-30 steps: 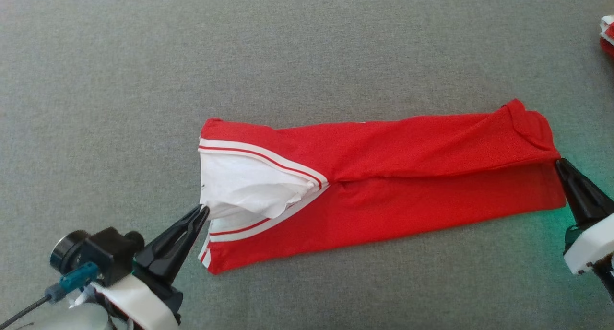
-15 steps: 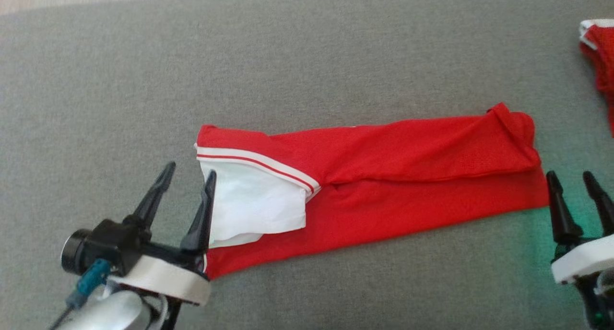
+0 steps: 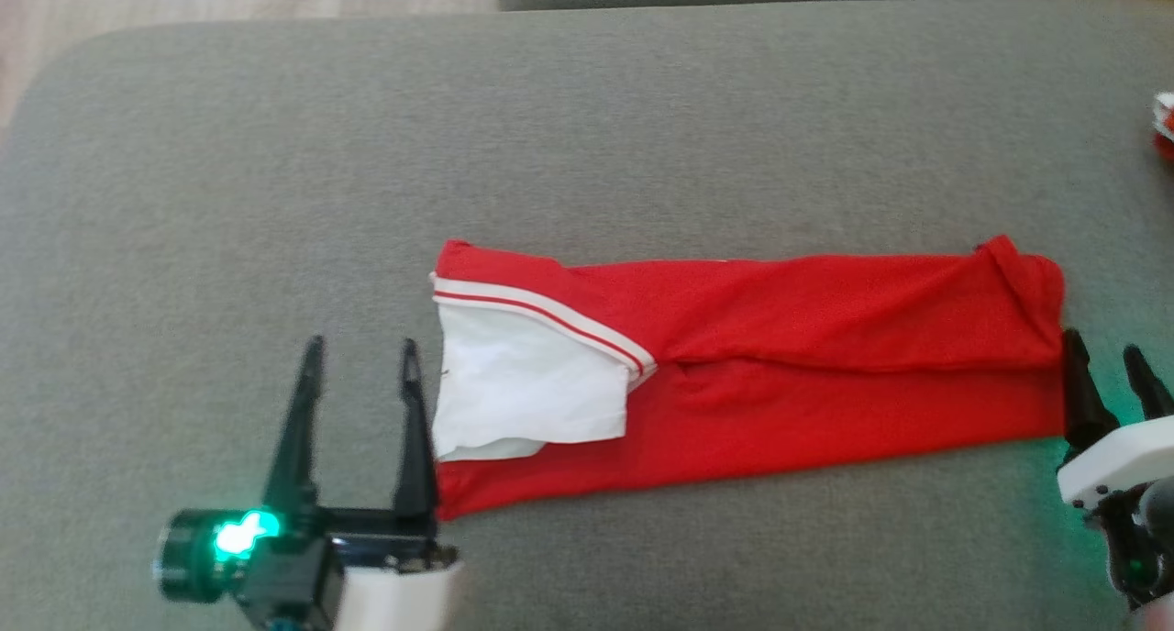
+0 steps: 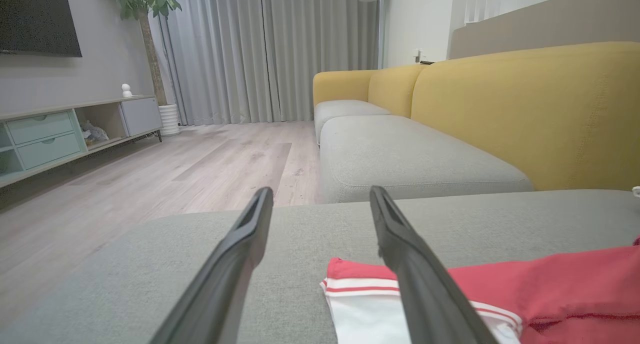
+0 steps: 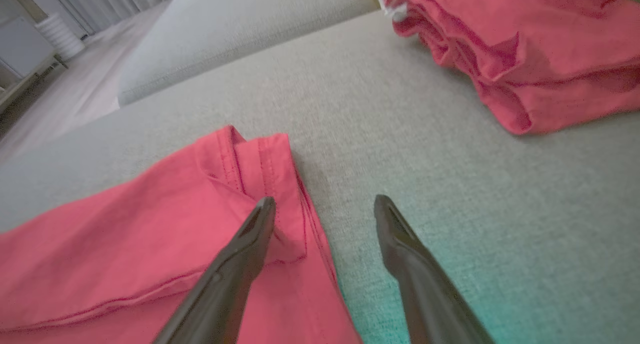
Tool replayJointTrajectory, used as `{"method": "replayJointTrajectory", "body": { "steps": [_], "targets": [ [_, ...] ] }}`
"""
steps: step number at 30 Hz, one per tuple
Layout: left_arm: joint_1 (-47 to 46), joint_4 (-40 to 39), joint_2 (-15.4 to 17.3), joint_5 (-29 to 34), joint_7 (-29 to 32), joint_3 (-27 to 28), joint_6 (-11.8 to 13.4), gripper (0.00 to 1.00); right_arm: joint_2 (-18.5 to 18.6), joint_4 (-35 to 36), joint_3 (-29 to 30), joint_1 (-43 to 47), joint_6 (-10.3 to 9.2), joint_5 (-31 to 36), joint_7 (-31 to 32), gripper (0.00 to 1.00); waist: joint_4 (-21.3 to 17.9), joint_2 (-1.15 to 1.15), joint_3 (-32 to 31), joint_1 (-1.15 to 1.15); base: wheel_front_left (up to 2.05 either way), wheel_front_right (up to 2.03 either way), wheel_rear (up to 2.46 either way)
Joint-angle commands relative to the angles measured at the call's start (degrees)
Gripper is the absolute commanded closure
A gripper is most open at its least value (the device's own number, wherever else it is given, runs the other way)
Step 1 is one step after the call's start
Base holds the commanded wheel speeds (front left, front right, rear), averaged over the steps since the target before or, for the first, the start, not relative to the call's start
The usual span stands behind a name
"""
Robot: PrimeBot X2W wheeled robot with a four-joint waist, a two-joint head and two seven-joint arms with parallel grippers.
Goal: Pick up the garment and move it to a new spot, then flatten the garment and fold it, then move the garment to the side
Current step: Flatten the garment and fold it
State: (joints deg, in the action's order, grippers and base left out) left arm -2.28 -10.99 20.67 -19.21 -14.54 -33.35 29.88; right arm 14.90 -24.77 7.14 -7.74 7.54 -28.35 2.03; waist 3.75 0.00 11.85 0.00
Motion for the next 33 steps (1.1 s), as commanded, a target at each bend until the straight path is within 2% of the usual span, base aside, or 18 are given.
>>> {"method": "replayJointTrajectory", "body": {
  "steps": [1,5,6,8,9,10,14,20,21,27,30,33],
  "targets": [
    [-0.7,-1.6,-0.5,1.2,-0.5,2.7,-0.8,0.0,1.3,-0.1,-0.5,-0.9,-0.05,0.2,0.4,0.0,1.0,0.0,-0.3,0.0,0.0,0.0,0.0],
    [1.2,-0.7,-4.0,3.9,-0.5,5.0,-4.7,0.0,1.9,-5.6,-1.5,-1.8,-0.05,-0.1,4.2,0.0,2.3,0.0,-0.8,0.0,0.0,0.0,0.0],
    [1.6,-0.6,-4.6,4.4,-0.5,5.7,-5.5,0.0,2.0,-6.3,-2.2,-1.8,-0.05,-0.5,5.3,0.04,2.4,0.0,-0.8,0.0,0.0,0.0,0.0],
    [2.2,-0.5,-5.8,5.4,-0.5,7.4,-7.0,0.0,2.0,-6.8,-3.5,-1.7,-0.05,-2.2,7.2,0.51,2.6,0.0,-0.9,0.0,0.0,0.0,0.0],
    [2.5,-0.4,-6.3,5.9,-0.5,8.1,-7.7,0.0,2.1,-6.8,-4.1,-1.6,-0.05,-3.0,8.0,0.69,2.6,0.0,-0.9,0.0,0.0,0.0,0.0],
    [2.8,-0.4,-6.7,6.3,-0.5,8.9,-8.4,0.0,2.2,-6.6,-4.8,-1.5,-0.05,-3.8,8.7,1.0,2.6,0.0,-1.0,0.0,0.0,0.0,0.0],
    [4.0,-0.2,-8.6,7.8,-0.5,11.6,-10.9,0.0,3.0,-5.1,-6.7,-1.1,-0.05,-6.6,8.5,1.0,1.9,0.0,-1.7,0.0,0.0,0.0,0.0],
    [5.1,-0.3,-10.9,9.7,-0.5,14.4,-14.9,0.0,5.2,-4.2,-5.3,-2.1,-0.05,-8.4,4.4,1.0,-0.5,0.0,-2.0,0.0,0.0,0.0,0.0],
    [5.1,-0.3,-10.9,9.7,-0.5,14.4,-14.9,0.0,5.2,-4.2,-5.3,-2.1,-0.05,-8.4,4.4,1.0,-0.5,0.0,-2.0,0.0,0.0,0.0,0.0],
    [5.4,-0.6,-12.2,11.5,-0.5,16.6,-18.3,0.0,10.9,-3.7,-2.0,-3.3,-0.05,-9.5,3.4,1.0,-4.2,0.0,-0.2,0.0,0.0,0.0,0.0],
    [5.2,-0.8,-12.8,12.3,-0.5,18.2,-19.8,0.0,12.5,0.0,0.6,-3.5,-0.05,-9.9,4.5,1.0,-6.4,0.0,1.0,0.0,0.0,0.0,0.0],
    [4.8,-0.6,-13.3,12.9,-0.5,19.0,-20.9,0.0,11.6,6.3,0.7,-3.3,-0.05,-13.2,6.8,1.0,-7.4,0.0,1.4,0.0,0.0,0.0,0.0]
  ]
}}
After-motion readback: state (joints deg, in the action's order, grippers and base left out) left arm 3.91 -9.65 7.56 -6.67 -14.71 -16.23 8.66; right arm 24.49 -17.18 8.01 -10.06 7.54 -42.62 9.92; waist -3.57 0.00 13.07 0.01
